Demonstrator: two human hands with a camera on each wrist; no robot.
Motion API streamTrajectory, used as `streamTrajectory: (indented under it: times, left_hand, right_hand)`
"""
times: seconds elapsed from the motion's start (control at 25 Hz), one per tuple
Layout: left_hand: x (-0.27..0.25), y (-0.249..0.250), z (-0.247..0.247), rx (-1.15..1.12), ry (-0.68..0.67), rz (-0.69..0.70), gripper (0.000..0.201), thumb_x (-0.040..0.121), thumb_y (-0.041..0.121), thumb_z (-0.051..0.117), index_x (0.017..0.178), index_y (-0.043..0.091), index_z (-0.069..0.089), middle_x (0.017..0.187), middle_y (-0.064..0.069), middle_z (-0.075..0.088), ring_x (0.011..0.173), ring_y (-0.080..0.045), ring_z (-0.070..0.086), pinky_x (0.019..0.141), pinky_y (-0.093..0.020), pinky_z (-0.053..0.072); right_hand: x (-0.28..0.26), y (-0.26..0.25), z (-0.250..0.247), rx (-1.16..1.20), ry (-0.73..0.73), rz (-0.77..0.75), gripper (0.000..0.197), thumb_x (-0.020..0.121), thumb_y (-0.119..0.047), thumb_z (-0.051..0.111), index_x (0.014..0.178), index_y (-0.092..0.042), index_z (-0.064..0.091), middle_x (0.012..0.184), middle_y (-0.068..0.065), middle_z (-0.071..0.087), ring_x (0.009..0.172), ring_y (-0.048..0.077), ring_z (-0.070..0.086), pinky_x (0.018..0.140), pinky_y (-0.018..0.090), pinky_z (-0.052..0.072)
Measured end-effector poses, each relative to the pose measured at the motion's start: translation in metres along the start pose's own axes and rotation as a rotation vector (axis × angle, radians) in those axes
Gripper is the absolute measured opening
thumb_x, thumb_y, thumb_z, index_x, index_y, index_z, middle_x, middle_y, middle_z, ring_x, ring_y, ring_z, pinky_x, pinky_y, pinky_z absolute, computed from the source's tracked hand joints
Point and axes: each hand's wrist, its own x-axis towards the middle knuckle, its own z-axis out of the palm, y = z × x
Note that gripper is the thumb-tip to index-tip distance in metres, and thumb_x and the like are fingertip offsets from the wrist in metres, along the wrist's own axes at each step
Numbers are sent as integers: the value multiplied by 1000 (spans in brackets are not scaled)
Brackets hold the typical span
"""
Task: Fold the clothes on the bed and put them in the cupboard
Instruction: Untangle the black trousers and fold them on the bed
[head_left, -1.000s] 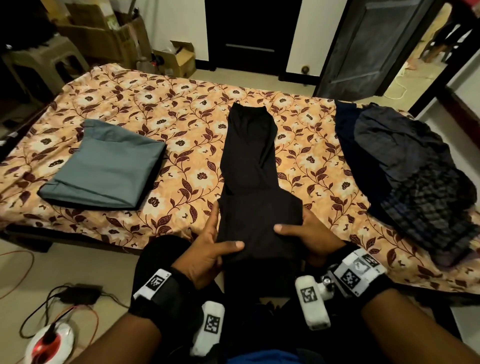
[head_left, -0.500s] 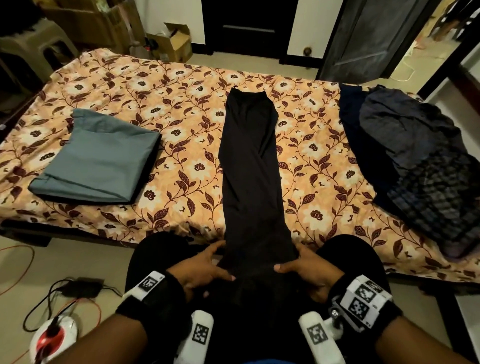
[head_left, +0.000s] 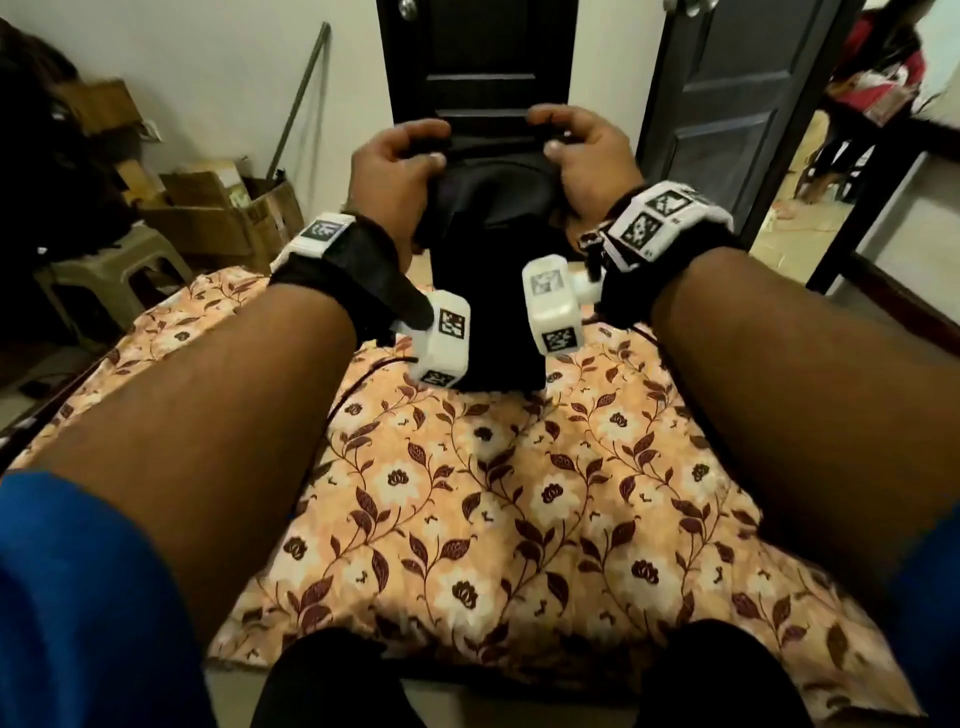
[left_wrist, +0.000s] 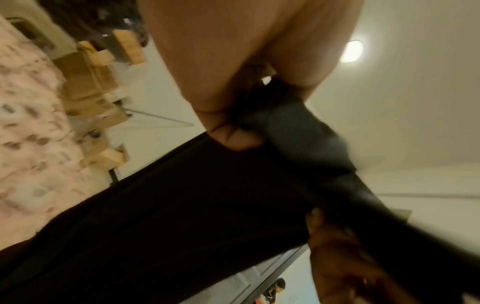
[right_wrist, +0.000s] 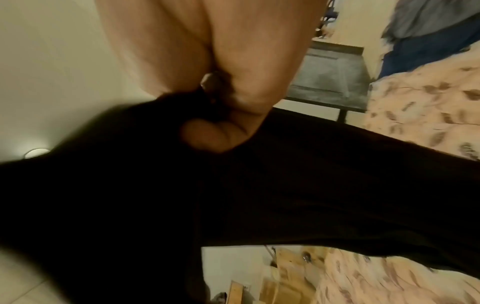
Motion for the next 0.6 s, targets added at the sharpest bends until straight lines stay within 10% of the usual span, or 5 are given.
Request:
streamTrajectory:
  times: [0.24, 0.36, 0.6]
  left_hand:
    - [-131, -86, -31, 257, -165, -471, 23, 88, -1, 59, 90, 16, 75, 95, -10, 73, 91, -23, 67, 77, -33, 54]
    - [-225, -147, -61, 417, -376, -695, 27, 84, -1, 67, 78, 23, 75, 79, 3, 74, 77, -5, 67, 71, -12, 48]
    - [-300, -136, -106, 320, -621, -808, 16, 81, -2, 72, 85, 12, 79, 87, -5, 76, 80, -3, 67, 76, -12, 48]
  right_hand:
    - [-134, 108, -50, -423, -347, 373, 23, 89, 9, 53, 106, 3, 68, 84, 4, 65, 69, 0, 60, 68, 16, 49]
    - [-233, 175, -87, -571, -564, 552, 25, 84, 6, 64, 81, -19, 70, 67, -19, 65, 62, -16, 57, 70, 7, 42]
    - [-315, 153, -110, -352, -734, 845, 13, 73, -26, 74, 86, -22, 76, 91, -2, 74, 88, 4, 66, 85, 17, 50]
